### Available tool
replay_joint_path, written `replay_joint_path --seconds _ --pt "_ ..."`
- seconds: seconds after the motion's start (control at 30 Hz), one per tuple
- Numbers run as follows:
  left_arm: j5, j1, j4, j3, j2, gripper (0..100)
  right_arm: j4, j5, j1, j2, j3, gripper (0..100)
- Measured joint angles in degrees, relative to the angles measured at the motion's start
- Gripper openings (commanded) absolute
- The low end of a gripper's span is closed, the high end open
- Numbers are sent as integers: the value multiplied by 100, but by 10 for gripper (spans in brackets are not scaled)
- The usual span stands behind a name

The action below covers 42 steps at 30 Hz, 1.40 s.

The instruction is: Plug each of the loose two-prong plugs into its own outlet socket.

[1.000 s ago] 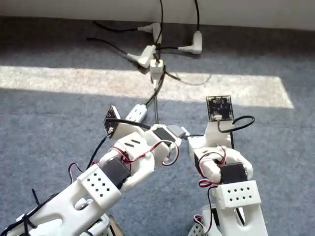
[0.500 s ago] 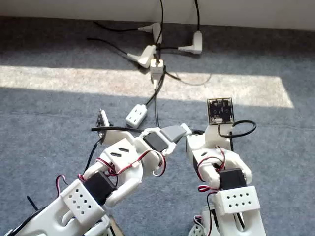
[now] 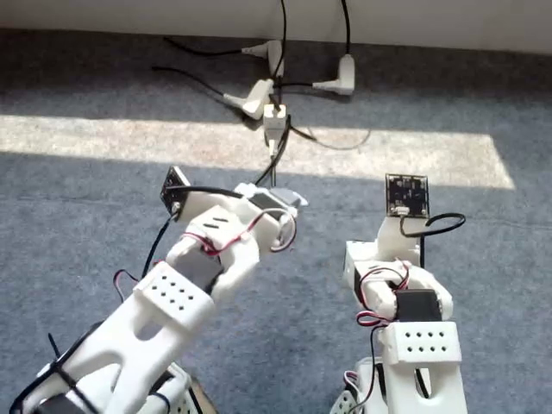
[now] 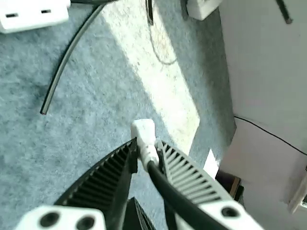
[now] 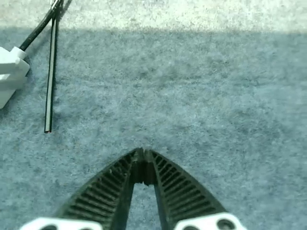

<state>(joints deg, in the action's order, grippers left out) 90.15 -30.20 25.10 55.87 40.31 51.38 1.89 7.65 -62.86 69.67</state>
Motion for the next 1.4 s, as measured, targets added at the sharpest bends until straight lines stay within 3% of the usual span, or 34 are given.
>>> replay_joint_path --seconds 0.23,0.53,0.73,0.97,1.2,1.4 --pt "0 1046 114 -457 -853 7 -492 0 -97 9 237 25" --pt "-18 2075 1934 -1354 -941 6 -677 9 -97 9 316 26" --pt "-404 2110 2013 -1407 -1090 6 -677 167 -97 9 316 26" --pt "-835 1934 2031 -2101 -2637 6 -677 176 -97 9 316 26" --pt "-862 1899 3525 -3358 -3569 6 -677 176 -97 9 316 26" --pt "-677 1890 3692 -3525 -3833 6 -677 176 -97 9 316 26"
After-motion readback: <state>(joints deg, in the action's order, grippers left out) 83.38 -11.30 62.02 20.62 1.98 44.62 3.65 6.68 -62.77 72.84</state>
